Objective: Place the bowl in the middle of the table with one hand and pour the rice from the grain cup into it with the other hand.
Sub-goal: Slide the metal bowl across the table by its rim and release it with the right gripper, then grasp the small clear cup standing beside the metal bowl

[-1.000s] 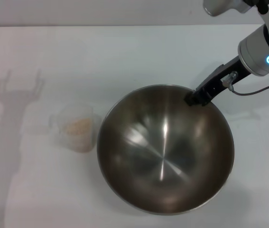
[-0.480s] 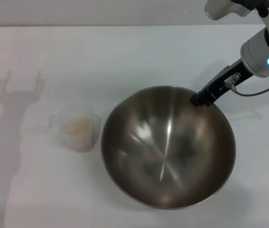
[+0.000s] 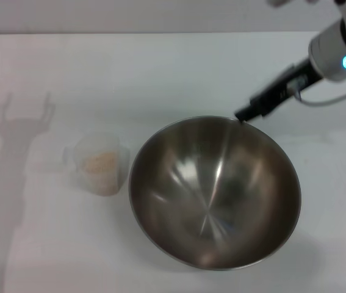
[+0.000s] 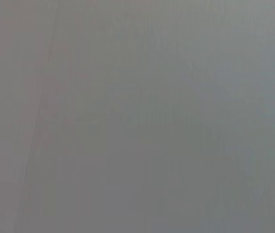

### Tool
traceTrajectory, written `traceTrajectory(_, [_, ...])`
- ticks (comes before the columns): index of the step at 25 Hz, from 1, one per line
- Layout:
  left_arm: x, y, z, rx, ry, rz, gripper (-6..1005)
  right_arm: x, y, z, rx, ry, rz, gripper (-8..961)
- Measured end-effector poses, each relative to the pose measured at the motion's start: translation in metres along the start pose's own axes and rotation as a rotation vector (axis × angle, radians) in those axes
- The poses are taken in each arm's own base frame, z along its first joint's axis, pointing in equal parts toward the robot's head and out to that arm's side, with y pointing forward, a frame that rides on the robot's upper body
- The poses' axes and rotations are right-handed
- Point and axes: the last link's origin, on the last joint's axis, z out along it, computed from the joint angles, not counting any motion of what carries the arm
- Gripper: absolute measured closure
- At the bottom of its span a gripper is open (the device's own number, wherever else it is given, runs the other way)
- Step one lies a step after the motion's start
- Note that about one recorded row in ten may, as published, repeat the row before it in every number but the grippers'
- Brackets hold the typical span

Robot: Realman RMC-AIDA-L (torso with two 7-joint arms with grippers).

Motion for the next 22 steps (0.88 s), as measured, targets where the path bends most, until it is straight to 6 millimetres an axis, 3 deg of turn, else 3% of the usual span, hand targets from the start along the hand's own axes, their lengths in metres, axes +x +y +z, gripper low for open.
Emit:
traceTrajectory(5, [0.0,-0.001,-0.003,0.005,-0.004,-0.005,215,-0.026,0.0,-0.016,0.091,-0.14,-0.088,490])
traceTrajectory(9, [0.0,-0.003,-0.005,0.012,-0.007,-0.007,215,-0.042,-0.003,-0.019,0.264,-0.214,-0.222,478])
traceTrajectory(12, [-0.001,-0.004,-0.005,0.013,-0.01,-0.004,215,-0.048,0.004,-0.011,0.532,-0.268,-0.426,475])
traceTrajectory(16, [-0.001,-0.006,-0.006,0.014,-0.012,0.002,215,-0.048,0.022,0.0,0.73,-0.378,-0.59,475])
traceTrajectory(17, [-0.001,-0.006,-0.006,0.015,-0.012,0.003,215,-0.046,0.031,0.004,0.813,-0.508,-0.642,475])
traceTrajectory(21, [-0.001,-0.007,-0.006,0.017,-0.011,0.005,215,-0.037,0.038,0.005,0.801,-0.712,-0.594,475])
traceTrajectory(22, [-0.001,-0.007,-0.005,0.018,-0.01,0.005,215,-0.029,0.032,0.004,0.742,-0.821,-0.493,475])
